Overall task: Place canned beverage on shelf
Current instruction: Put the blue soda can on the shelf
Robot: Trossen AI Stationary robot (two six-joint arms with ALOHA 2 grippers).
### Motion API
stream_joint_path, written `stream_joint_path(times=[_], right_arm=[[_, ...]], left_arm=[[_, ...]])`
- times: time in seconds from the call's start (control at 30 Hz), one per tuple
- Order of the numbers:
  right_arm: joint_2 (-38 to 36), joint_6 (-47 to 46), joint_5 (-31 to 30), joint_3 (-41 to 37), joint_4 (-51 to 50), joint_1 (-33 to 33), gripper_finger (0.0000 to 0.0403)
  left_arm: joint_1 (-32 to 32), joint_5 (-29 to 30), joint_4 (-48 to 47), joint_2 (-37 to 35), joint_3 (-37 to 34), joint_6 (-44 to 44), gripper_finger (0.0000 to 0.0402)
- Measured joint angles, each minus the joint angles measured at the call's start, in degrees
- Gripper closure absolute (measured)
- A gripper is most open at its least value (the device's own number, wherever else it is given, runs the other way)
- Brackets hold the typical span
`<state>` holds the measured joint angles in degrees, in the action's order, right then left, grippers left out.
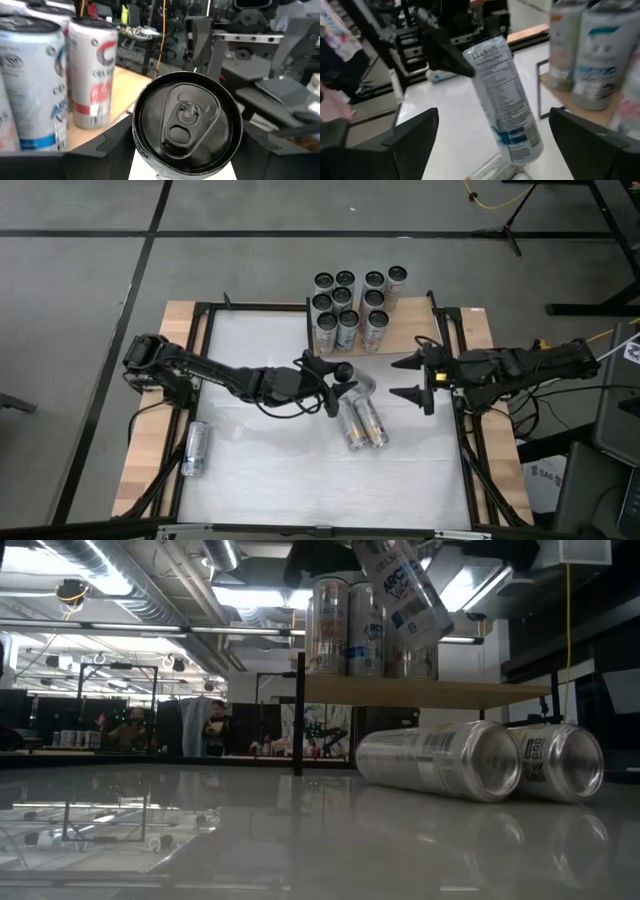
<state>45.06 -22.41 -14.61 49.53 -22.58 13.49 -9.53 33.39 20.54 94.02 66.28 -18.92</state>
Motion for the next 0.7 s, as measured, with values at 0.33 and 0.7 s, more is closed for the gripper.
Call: stream_joint_path(times=[0.33,0.7], right_arm=[[3.3,4.7,-9.4,2.7,-2.8,0.0,0.0033],[13.6,8.1,-12.8,2.6,4.3,0.0,0.0033]], left_arm=[[2.1,-1.4,-0.1,0.5,1.9,0.0,0.0159],[2.2,-0.6,-0.9,0.5,1.9,-0.4,0.0159]])
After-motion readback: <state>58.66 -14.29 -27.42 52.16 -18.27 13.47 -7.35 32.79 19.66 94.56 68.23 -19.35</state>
